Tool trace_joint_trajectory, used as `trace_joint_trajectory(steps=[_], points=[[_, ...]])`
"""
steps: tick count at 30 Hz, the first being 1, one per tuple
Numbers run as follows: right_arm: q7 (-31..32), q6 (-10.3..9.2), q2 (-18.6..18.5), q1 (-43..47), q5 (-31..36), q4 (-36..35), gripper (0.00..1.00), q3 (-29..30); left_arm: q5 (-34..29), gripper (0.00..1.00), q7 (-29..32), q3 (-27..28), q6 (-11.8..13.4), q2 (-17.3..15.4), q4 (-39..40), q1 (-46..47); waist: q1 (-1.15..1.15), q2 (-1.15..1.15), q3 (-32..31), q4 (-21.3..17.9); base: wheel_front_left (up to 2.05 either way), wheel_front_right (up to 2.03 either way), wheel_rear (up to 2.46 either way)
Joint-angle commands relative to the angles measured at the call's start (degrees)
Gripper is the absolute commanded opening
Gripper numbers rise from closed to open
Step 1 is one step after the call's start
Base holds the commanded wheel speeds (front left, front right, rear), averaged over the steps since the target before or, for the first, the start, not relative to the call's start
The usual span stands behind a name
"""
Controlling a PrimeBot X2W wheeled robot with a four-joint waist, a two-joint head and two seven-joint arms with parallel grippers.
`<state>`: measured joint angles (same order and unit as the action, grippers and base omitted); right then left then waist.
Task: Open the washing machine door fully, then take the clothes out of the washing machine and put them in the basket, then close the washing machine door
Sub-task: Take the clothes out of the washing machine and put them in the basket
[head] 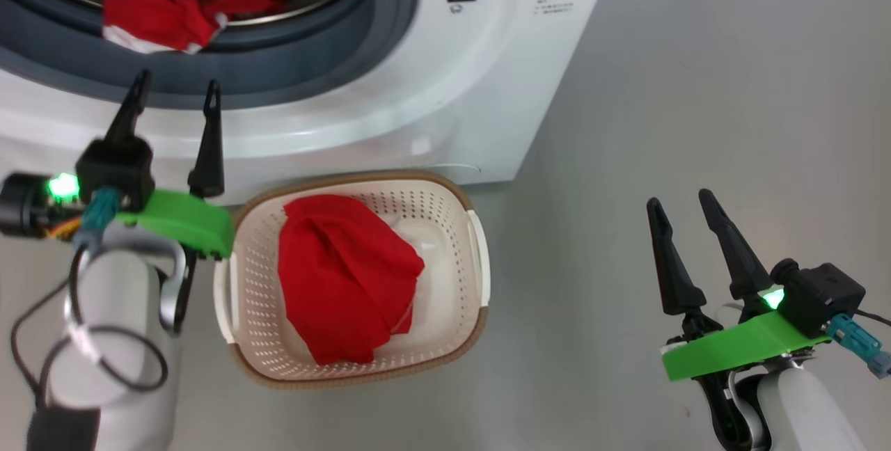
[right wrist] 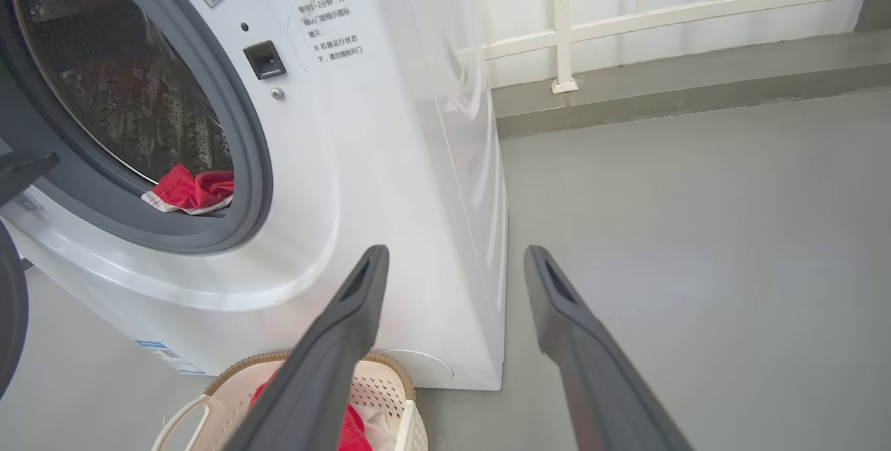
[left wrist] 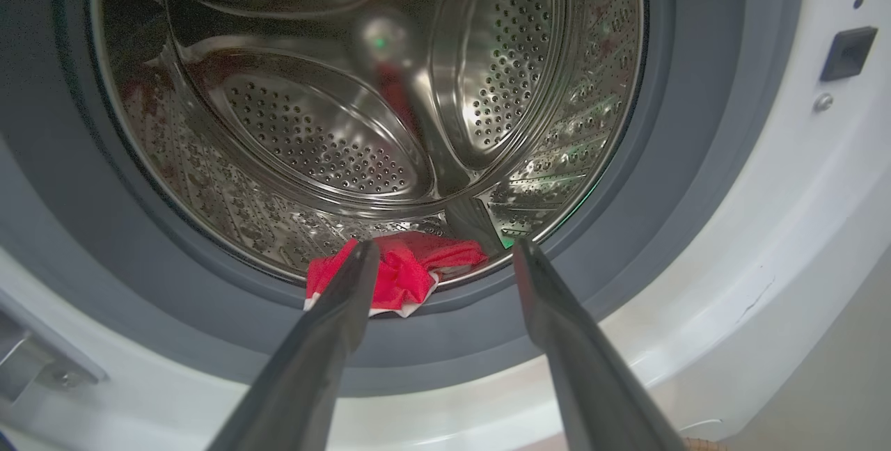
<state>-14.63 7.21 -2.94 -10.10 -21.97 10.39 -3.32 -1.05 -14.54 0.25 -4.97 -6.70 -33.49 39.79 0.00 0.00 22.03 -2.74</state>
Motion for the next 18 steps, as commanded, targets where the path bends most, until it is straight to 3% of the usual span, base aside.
trace_joint_trajectory(steps=[1,8,18], points=[[-0.4,0.28,0.0,-1.0,-1.3,-1.5,1.00,-1.8,-1.4,1.00,-0.2,0.7,0.7,-2.6,-1.5,2.5,0.00,0.00,2.2,-1.9,0.00,0.00,0.00],[-0.4,0.28,0.1,-2.2,-2.8,-1.5,1.00,-2.7,-5.0,1.00,3.7,-2.2,2.9,-3.9,-14.6,13.3,0.00,0.00,4.0,-3.6,0.00,0.00,0.00],[-0.4,0.28,0.1,-3.7,-4.2,-1.9,1.00,-3.5,-7.0,1.00,6.9,-4.0,5.6,-6.2,-26.5,24.2,0.00,0.00,6.5,-5.7,0.00,0.00,0.00]])
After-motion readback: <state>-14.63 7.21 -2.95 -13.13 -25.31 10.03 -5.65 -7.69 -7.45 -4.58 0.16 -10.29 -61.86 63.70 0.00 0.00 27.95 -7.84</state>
